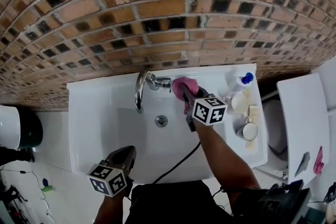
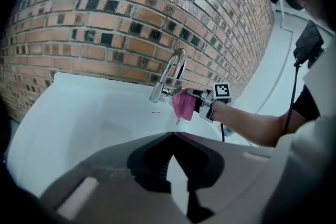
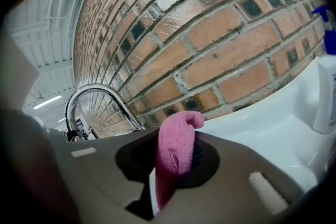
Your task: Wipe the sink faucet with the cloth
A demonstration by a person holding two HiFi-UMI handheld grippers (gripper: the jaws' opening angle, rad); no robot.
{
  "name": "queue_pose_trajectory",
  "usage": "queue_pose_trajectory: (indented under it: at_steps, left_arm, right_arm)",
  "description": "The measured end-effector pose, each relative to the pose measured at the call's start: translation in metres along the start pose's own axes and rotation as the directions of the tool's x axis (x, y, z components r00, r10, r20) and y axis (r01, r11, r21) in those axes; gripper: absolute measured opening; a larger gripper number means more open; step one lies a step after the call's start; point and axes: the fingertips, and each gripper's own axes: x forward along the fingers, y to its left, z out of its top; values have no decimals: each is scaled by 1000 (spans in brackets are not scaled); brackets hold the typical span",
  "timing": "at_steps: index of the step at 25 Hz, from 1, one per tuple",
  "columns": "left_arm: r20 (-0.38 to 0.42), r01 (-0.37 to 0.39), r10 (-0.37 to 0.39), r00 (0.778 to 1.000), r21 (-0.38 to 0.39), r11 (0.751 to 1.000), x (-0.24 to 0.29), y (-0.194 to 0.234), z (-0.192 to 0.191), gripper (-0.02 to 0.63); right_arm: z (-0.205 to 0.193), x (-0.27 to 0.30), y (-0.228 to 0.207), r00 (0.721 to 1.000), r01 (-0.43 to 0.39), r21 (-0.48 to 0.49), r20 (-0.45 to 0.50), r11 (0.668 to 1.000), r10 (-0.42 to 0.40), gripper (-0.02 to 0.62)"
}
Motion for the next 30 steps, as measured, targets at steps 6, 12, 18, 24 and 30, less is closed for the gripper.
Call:
queue_pose_trajectory:
  at_steps: [6, 12, 18, 24, 30]
  left_arm:
    - [2, -29, 29, 1000, -34, 999, 6, 0, 5, 5]
    - [-13, -30, 30, 999, -72, 997, 9, 5, -1, 5]
    - [-24, -17, 15, 1000, -108, 994, 11, 8, -7, 5]
    - [-26, 2, -4, 1000, -100, 995, 8, 9, -9, 5]
    - [-20, 9, -11, 1000, -91, 996, -1, 14, -13, 5]
  right_arm:
    - [-7, 39, -7, 1000, -19, 58, -22, 998, 20, 44]
    - [-12, 60, -20, 999, -39, 252, 11, 967, 38, 44]
    - [-8, 69, -10, 996, -85, 345, 43, 935, 75, 44]
    - [0, 58, -2, 990, -132, 428, 103, 894, 97, 44]
    - [7, 47, 15, 985, -152, 427, 142, 891, 100, 44]
